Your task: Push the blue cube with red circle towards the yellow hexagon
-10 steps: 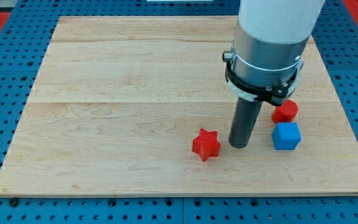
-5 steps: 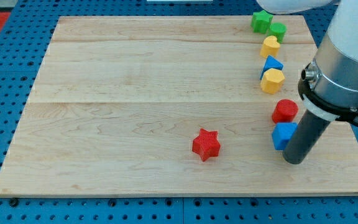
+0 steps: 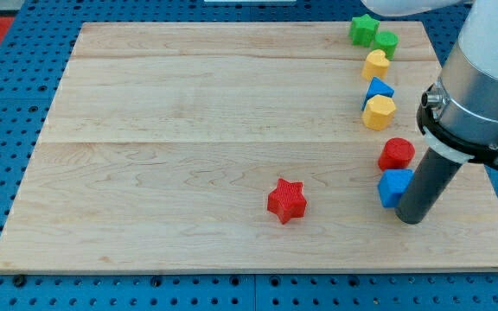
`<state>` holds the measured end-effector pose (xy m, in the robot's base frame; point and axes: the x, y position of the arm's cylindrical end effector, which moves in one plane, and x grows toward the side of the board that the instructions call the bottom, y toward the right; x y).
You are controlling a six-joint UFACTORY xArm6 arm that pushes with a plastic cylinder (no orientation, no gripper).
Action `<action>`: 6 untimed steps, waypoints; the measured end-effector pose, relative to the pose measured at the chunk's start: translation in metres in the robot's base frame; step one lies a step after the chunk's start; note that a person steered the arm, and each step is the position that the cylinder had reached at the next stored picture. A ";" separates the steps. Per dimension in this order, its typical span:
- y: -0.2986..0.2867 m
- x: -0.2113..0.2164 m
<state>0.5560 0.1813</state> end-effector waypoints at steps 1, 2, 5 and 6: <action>0.000 -0.002; 0.000 -0.003; 0.000 -0.037; 0.000 -0.039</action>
